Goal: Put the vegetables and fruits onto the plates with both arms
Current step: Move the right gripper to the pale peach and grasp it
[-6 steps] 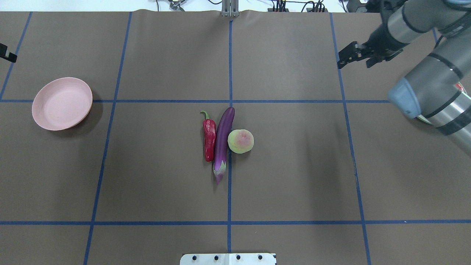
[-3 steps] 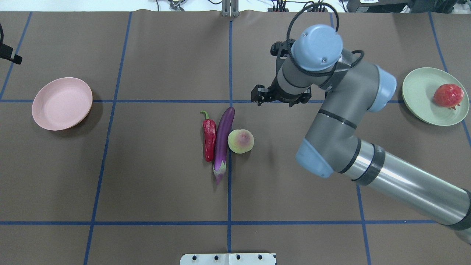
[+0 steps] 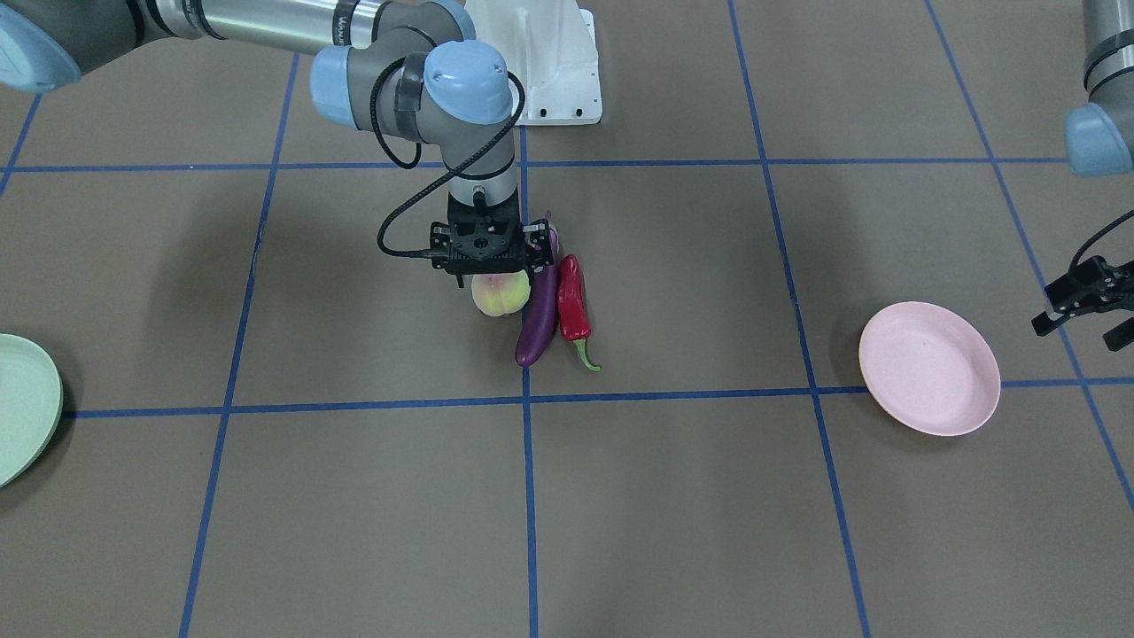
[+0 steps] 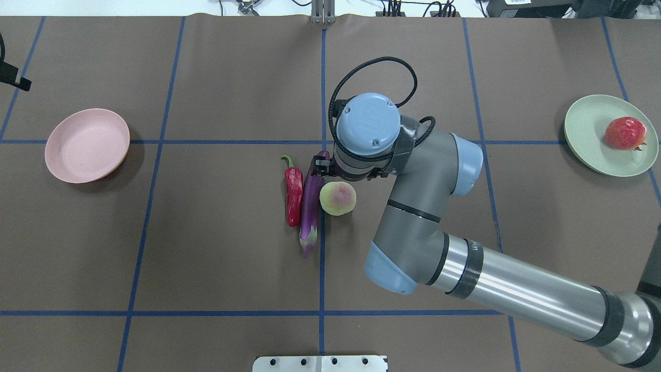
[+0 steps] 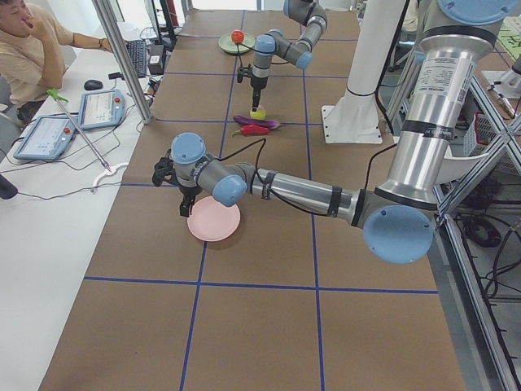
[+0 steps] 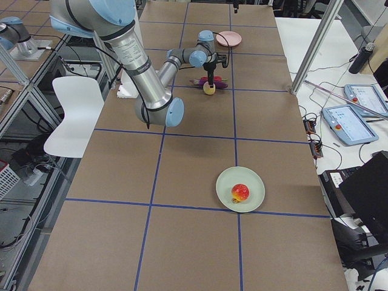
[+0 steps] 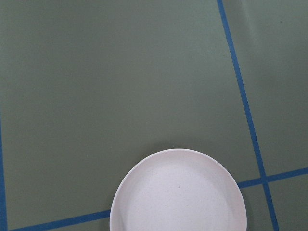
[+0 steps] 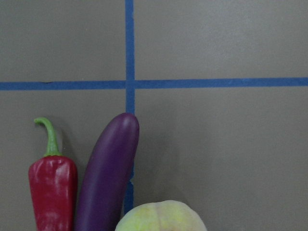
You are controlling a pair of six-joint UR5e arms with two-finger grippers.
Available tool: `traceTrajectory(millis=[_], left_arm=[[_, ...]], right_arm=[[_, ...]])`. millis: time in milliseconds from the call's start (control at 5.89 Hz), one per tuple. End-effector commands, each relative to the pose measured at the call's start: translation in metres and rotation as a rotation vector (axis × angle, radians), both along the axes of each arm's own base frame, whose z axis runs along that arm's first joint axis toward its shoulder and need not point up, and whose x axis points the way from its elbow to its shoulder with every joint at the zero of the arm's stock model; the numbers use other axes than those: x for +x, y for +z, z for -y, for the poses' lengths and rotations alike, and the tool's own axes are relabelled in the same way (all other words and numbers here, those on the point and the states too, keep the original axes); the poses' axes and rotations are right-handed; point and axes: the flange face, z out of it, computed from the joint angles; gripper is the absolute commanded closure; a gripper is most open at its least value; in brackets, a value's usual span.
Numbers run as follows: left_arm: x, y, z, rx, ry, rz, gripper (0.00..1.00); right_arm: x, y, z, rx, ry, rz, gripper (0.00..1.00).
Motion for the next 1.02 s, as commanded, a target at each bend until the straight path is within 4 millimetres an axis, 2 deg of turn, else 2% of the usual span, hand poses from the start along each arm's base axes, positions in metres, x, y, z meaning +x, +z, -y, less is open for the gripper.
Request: traceTrajectory(millis=[0,509,679,848], left_arm=[[0.000,0.000,0.000,-0.001,0.001,-0.001,0.00],[-0.001,0.000,0.000,-0.001,-0.002,0.001,0.00],[-0.001,-0.001,0.000,0.001,-0.001,-0.001,0.00],[0.000,-0.001,0.000,0.002,0.001,-0.001,0.00]], right_arm=[[-0.015,0.007,-0.012,0.021,-0.017,-0.026,0.00],[-0.013,0.018,-0.009,0.091,-0.072,-0.067,0.02],[-0.014,0.015,-0.009,0.089,-0.075,-0.063,0.64],[-0.011,0.009,-0.009,0.091,-0.069,-0.051,1.00]])
